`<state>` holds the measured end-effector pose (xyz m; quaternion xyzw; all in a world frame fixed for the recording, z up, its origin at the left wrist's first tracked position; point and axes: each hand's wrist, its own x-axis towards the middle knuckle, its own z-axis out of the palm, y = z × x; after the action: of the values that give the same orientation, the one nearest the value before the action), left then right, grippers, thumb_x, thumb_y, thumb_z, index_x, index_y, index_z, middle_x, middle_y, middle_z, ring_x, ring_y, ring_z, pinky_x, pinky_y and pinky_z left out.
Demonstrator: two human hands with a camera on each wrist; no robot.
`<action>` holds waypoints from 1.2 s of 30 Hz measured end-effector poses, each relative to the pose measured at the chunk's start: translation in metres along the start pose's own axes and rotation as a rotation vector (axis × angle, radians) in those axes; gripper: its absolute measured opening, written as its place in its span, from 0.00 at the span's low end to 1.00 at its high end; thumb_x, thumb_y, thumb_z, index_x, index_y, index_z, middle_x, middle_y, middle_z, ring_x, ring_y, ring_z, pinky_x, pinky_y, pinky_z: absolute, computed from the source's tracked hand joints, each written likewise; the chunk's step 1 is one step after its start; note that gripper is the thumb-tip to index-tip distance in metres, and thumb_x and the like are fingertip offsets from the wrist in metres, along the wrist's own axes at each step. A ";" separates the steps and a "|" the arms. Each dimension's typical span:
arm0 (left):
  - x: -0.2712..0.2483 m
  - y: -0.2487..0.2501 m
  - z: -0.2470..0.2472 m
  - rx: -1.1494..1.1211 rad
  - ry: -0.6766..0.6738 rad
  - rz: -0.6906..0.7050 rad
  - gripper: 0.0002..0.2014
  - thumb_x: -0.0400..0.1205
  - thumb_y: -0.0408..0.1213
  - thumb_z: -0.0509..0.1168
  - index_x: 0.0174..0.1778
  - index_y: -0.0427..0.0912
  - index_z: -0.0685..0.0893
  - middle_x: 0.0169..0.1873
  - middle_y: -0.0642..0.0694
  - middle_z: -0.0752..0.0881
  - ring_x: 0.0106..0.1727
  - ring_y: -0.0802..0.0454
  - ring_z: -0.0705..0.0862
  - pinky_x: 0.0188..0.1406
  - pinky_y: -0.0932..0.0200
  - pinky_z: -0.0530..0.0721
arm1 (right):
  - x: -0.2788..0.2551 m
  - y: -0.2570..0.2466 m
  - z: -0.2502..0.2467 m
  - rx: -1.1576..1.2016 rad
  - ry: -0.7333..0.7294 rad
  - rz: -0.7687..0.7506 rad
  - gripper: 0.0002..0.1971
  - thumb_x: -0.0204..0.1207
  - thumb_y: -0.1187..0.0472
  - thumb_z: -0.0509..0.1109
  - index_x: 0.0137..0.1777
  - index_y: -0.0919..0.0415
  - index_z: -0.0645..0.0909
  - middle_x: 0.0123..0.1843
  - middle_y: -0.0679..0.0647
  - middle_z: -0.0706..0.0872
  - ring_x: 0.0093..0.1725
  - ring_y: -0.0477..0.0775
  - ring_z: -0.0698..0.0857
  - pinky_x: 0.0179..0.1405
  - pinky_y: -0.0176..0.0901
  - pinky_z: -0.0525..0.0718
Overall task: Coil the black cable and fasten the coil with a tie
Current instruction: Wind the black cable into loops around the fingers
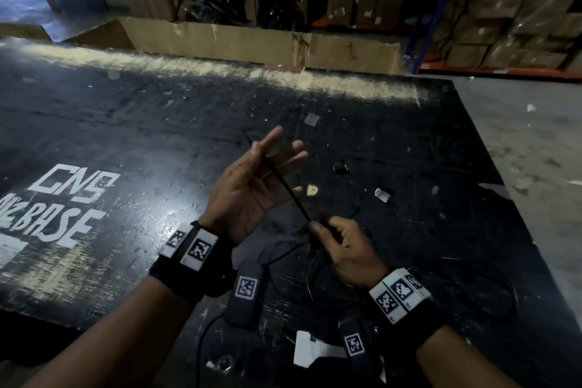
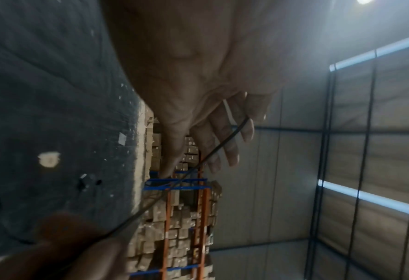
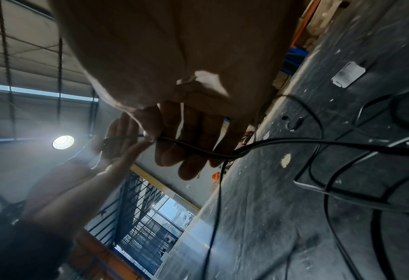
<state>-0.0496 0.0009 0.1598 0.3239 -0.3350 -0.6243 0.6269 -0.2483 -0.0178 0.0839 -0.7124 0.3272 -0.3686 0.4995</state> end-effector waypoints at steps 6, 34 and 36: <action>0.013 0.033 0.006 -0.235 -0.040 0.088 0.22 0.94 0.50 0.47 0.80 0.54 0.77 0.72 0.43 0.88 0.80 0.44 0.80 0.72 0.20 0.73 | 0.005 0.008 -0.020 0.012 -0.010 0.056 0.13 0.88 0.59 0.63 0.42 0.52 0.85 0.42 0.58 0.92 0.35 0.54 0.83 0.38 0.55 0.84; 0.002 -0.032 0.040 0.300 -0.281 -0.466 0.21 0.92 0.43 0.53 0.82 0.52 0.76 0.76 0.40 0.84 0.76 0.37 0.84 0.72 0.26 0.77 | 0.063 -0.088 -0.105 -0.390 0.057 -0.024 0.13 0.69 0.52 0.85 0.35 0.62 0.90 0.34 0.59 0.93 0.38 0.64 0.92 0.41 0.62 0.90; 0.006 -0.034 0.040 0.304 -0.265 -0.447 0.22 0.93 0.44 0.52 0.84 0.54 0.74 0.77 0.41 0.84 0.76 0.38 0.84 0.71 0.23 0.75 | 0.061 -0.091 -0.099 -0.374 0.048 -0.019 0.12 0.71 0.53 0.83 0.36 0.62 0.91 0.35 0.58 0.94 0.38 0.62 0.93 0.44 0.65 0.92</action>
<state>-0.1021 -0.0045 0.1542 0.3956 -0.4238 -0.7264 0.3691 -0.2925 -0.0894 0.2058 -0.7870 0.3948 -0.3230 0.3471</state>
